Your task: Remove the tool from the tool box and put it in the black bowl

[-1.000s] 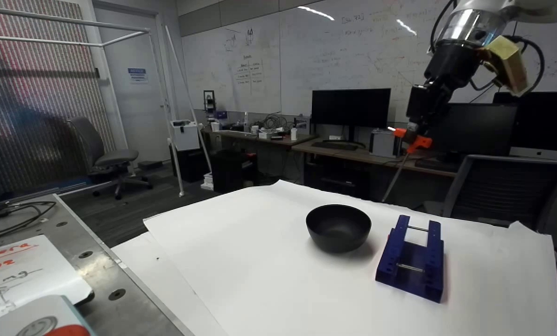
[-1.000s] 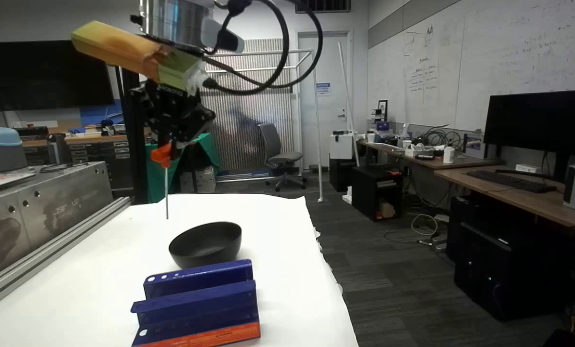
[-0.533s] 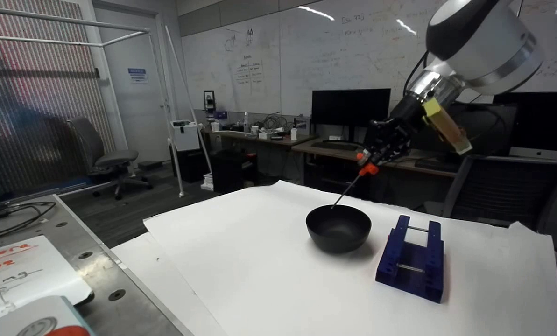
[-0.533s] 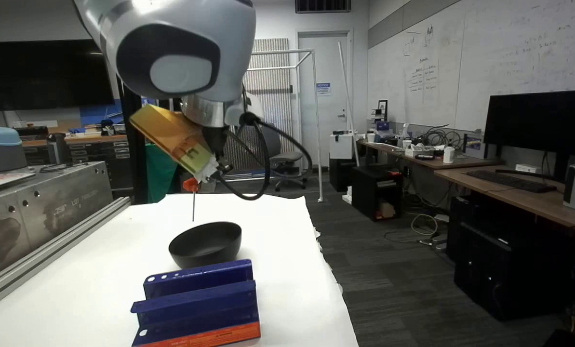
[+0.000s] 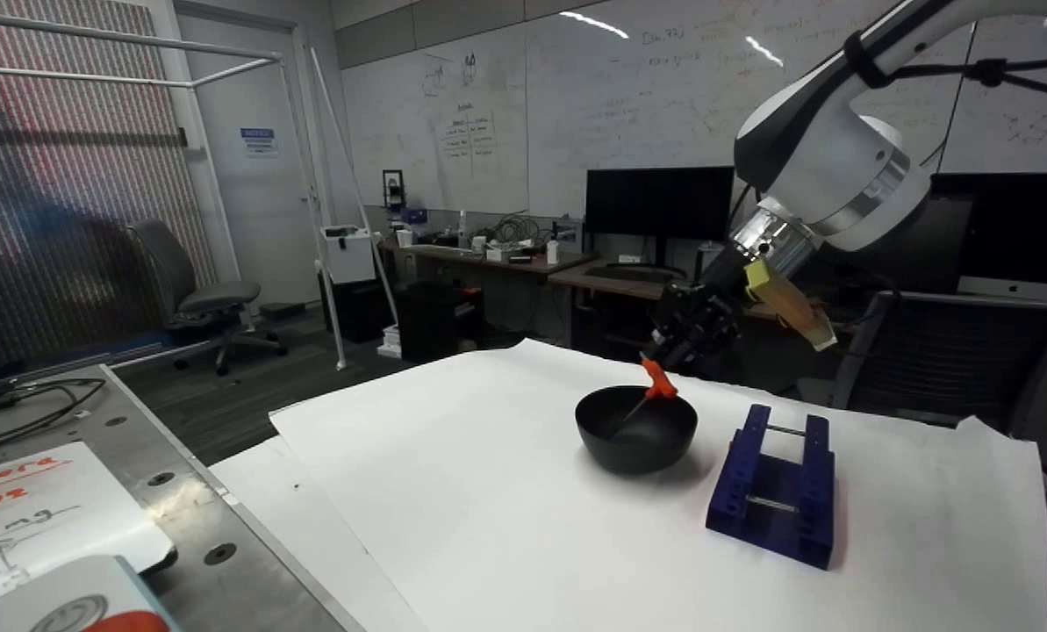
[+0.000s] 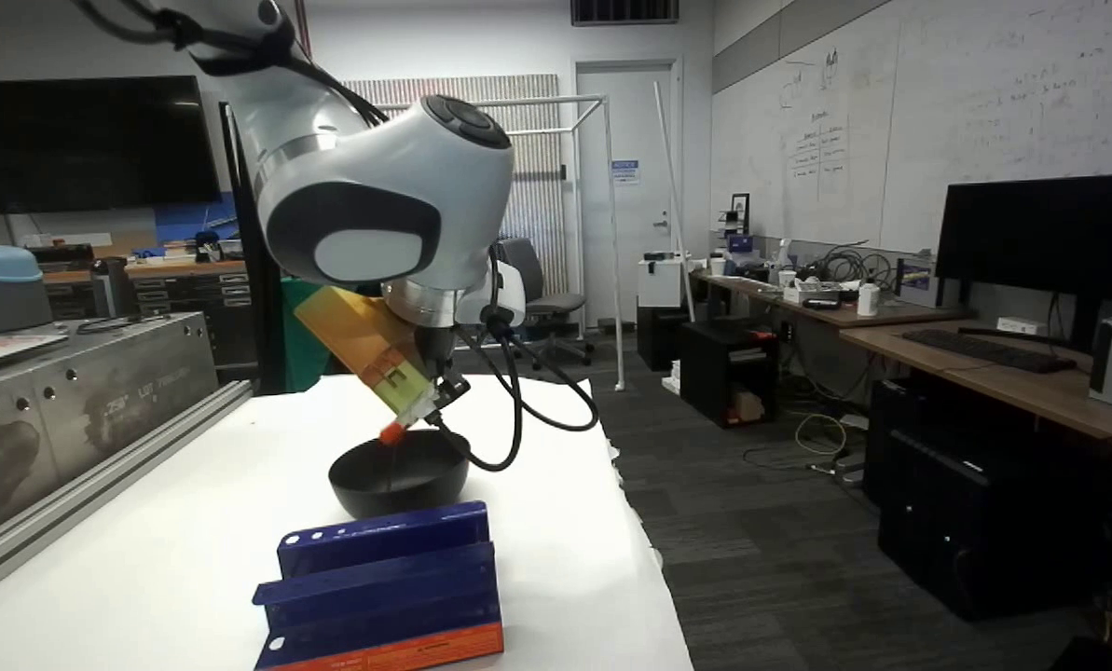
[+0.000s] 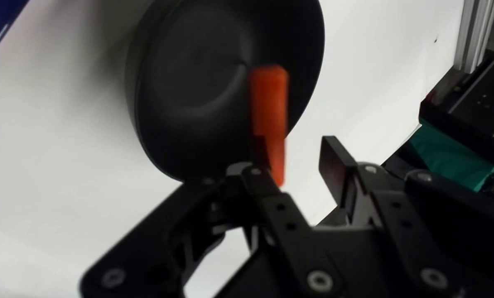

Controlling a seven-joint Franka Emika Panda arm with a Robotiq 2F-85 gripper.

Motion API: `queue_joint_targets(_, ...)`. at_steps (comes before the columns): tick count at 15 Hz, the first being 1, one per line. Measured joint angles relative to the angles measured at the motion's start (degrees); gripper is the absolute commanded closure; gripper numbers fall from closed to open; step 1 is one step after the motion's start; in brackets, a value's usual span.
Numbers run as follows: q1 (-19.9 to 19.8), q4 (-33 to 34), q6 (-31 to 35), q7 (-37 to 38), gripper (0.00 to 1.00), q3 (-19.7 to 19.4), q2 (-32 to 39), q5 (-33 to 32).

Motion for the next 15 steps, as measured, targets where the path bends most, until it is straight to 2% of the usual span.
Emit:
queue_joint_targets(4,-0.34,1.66,-0.27,0.00,0.00,-0.01,1.81,0.34)
queue_joint_targets(7,-0.72,2.30,-1.51,0.23,0.00,0.08,1.66,-0.06)
queue_joint_targets(9,-1.30,2.40,-3.90,2.57,0.00,0.25,0.88,-3.85)
queue_joint_targets(15,-1.85,1.10,-15.22,19.28,0.00,0.29,-6.20,-26.90)
